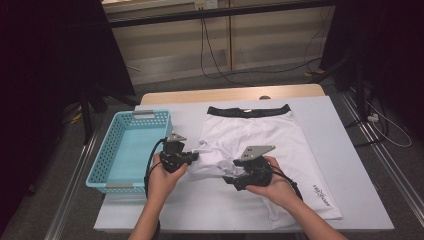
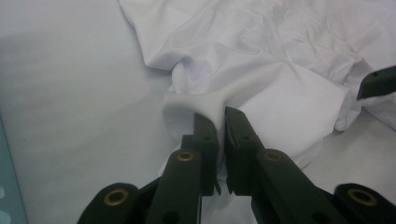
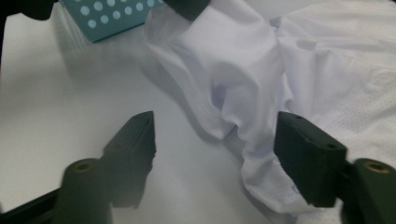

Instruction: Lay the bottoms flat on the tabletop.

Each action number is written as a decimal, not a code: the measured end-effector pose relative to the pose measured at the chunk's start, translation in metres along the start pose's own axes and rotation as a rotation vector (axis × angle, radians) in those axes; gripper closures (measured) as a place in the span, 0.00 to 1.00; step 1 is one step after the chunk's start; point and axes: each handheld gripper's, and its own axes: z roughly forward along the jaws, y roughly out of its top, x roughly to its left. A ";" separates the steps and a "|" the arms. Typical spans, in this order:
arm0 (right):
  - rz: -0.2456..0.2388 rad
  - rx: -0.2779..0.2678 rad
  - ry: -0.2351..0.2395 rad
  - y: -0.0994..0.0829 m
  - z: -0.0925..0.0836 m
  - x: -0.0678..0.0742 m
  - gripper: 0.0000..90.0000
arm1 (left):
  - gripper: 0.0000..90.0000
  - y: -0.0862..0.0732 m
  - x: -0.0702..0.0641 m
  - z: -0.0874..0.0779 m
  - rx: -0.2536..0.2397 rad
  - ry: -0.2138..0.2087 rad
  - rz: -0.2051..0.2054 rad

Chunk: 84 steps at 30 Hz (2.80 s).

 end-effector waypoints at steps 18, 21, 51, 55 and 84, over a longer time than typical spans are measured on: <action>-0.072 0.107 -0.016 0.001 0.044 0.002 0.67 | 0.95 -0.005 0.000 -0.014 -0.017 0.022 -0.023; -0.072 0.105 -0.038 0.002 0.046 0.001 0.81 | 0.95 -0.005 0.000 -0.014 -0.010 0.017 -0.024; 0.133 0.015 -0.096 -0.005 -0.012 -0.046 0.99 | 0.74 -0.009 -0.009 0.012 0.031 -0.012 0.007; 0.150 0.020 -0.104 -0.006 -0.011 -0.050 0.99 | 0.52 -0.012 -0.013 0.004 0.028 -0.022 0.026; 0.143 0.012 -0.096 -0.008 -0.011 -0.047 0.99 | 0.91 -0.025 -0.028 0.016 0.146 -0.096 -0.010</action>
